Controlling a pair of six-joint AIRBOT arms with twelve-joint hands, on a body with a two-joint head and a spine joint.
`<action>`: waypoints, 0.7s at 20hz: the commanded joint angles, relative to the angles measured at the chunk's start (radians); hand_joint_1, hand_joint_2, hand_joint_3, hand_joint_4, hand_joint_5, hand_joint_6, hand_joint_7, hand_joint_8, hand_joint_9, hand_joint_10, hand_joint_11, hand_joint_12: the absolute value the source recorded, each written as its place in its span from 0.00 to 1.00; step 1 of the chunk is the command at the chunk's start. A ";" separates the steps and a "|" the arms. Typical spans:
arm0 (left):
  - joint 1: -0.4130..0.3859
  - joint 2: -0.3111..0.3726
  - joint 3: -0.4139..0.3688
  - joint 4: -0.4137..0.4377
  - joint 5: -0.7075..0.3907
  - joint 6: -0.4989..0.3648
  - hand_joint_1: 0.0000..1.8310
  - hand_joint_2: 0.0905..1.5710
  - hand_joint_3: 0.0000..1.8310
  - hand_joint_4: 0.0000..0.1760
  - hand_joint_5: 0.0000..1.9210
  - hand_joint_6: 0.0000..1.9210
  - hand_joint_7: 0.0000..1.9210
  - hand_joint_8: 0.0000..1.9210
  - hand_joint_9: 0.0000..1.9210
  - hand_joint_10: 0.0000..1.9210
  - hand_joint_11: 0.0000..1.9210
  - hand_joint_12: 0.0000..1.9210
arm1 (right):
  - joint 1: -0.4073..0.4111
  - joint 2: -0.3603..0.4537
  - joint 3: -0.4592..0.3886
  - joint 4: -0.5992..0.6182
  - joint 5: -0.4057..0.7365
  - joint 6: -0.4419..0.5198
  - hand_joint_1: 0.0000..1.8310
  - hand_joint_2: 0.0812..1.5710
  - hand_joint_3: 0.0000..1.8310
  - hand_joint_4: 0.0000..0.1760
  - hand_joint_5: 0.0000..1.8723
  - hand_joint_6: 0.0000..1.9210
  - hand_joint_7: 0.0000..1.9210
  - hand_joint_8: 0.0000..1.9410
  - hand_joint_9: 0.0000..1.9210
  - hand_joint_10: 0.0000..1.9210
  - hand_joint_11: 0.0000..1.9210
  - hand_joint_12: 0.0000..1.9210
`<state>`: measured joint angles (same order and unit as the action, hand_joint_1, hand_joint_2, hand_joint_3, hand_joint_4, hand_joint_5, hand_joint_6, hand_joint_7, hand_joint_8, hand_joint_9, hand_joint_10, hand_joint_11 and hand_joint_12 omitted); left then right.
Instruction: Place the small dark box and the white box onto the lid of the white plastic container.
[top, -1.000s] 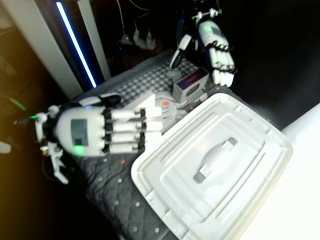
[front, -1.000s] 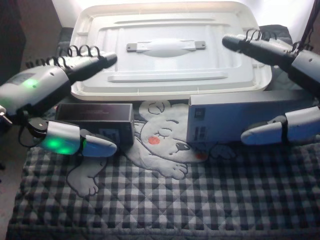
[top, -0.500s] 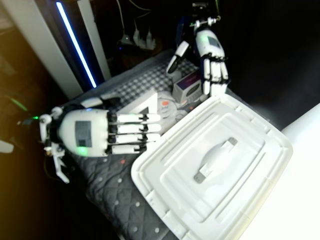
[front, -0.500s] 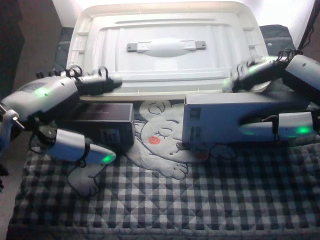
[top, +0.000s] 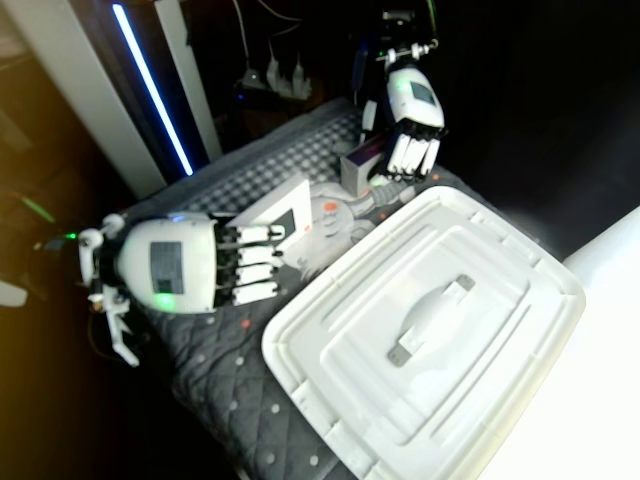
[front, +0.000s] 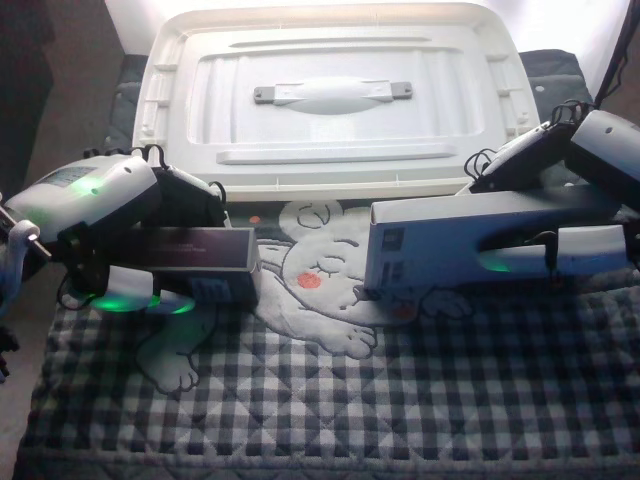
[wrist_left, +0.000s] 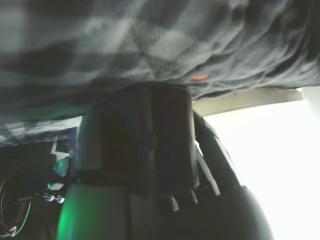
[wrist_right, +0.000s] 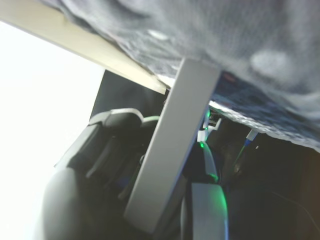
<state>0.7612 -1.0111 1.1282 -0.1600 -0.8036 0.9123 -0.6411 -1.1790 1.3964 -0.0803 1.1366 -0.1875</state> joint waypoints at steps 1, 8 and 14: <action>-0.021 -0.001 0.010 -0.004 -0.128 -0.005 0.75 0.66 0.00 0.00 0.51 0.46 0.56 0.42 0.53 0.57 0.38 0.74 | 0.002 0.010 0.010 0.030 0.122 0.004 0.66 0.61 0.00 0.00 0.69 0.23 0.58 0.72 0.57 0.93 0.56 1.00; -0.221 -0.062 0.133 0.045 -0.075 -0.005 0.68 0.69 0.00 0.00 0.53 0.41 0.51 0.59 0.41 0.53 0.30 0.79 | 0.115 0.012 0.088 0.056 0.123 0.010 0.66 0.62 0.00 0.00 0.67 0.27 0.52 0.92 0.60 1.00 0.64 1.00; -0.413 -0.187 0.313 0.097 0.135 -0.004 0.74 0.71 0.00 0.00 0.45 0.56 0.45 0.55 0.50 0.64 0.44 0.72 | 0.231 -0.026 0.185 0.037 0.028 -0.027 0.65 0.64 0.00 0.00 0.61 0.37 0.66 0.75 0.72 0.91 0.73 1.00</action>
<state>0.3470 -1.2148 1.4471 -0.0418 -0.5625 0.9112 -0.4107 -1.2198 1.5837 -0.0769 1.0512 -0.2218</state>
